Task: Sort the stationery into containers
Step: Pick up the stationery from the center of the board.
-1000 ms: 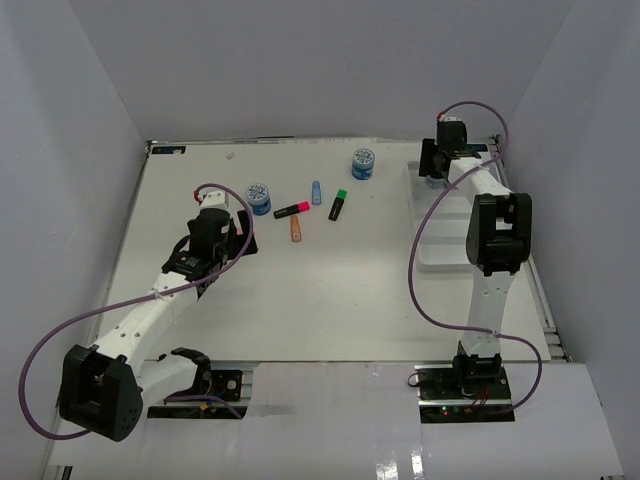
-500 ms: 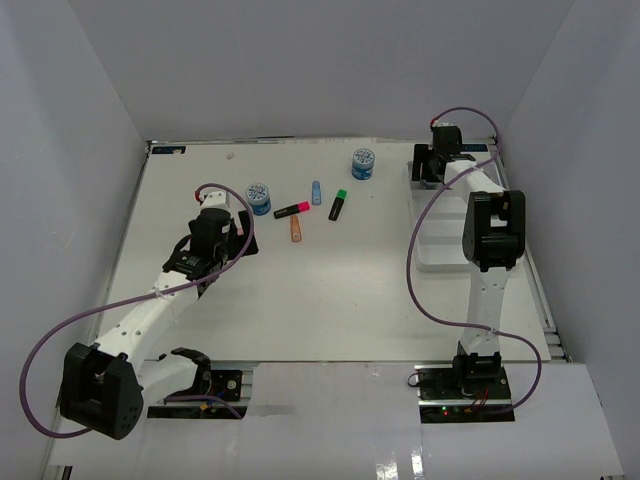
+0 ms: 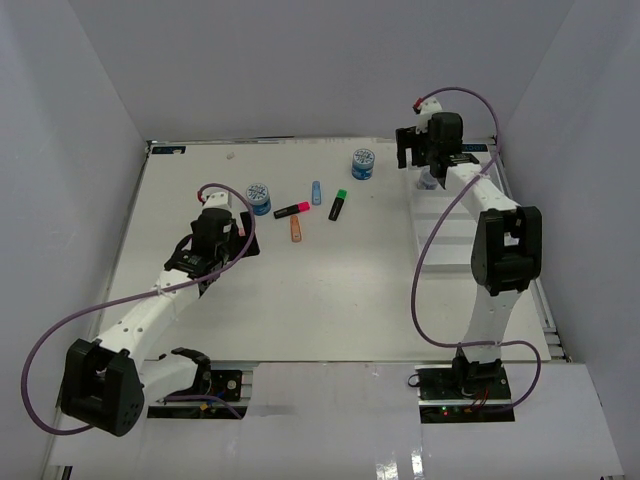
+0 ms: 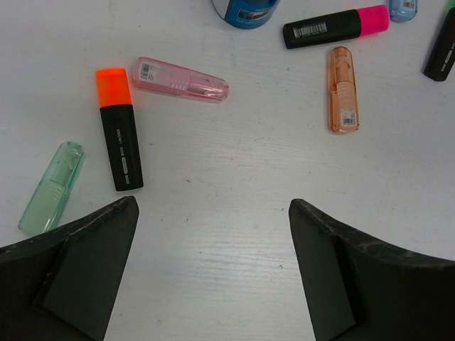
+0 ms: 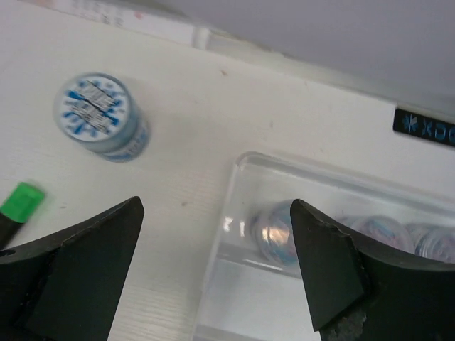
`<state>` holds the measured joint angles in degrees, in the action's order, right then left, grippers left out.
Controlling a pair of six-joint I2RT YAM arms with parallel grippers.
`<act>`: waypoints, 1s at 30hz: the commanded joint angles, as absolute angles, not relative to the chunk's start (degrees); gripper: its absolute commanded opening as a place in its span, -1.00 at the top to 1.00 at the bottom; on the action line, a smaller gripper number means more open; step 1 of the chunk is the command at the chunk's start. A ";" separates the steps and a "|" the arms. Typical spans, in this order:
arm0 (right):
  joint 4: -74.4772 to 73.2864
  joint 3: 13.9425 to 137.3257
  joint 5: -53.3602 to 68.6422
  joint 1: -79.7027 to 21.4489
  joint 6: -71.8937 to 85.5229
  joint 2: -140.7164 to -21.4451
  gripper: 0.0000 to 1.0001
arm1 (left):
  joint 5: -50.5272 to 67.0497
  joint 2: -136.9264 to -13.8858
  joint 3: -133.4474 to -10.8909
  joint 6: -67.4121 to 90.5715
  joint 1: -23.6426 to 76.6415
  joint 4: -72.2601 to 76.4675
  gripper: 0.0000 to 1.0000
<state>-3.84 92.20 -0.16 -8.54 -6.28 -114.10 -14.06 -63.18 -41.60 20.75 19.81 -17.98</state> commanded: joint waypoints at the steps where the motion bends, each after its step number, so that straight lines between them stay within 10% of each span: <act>1: 8.42 88.77 5.97 -12.29 -11.95 -110.13 -0.80 | -13.27 -63.11 -42.89 20.21 19.51 -17.93 -0.96; 30: 6.59 111.44 7.56 -18.28 -11.34 -136.84 -0.80 | -13.10 -63.90 -42.71 19.86 19.51 -17.93 -0.96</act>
<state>6.00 108.97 7.88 -17.82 -11.38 -135.61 -13.91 -64.29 -41.60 20.38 19.81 -17.98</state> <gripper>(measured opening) 0.900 0.979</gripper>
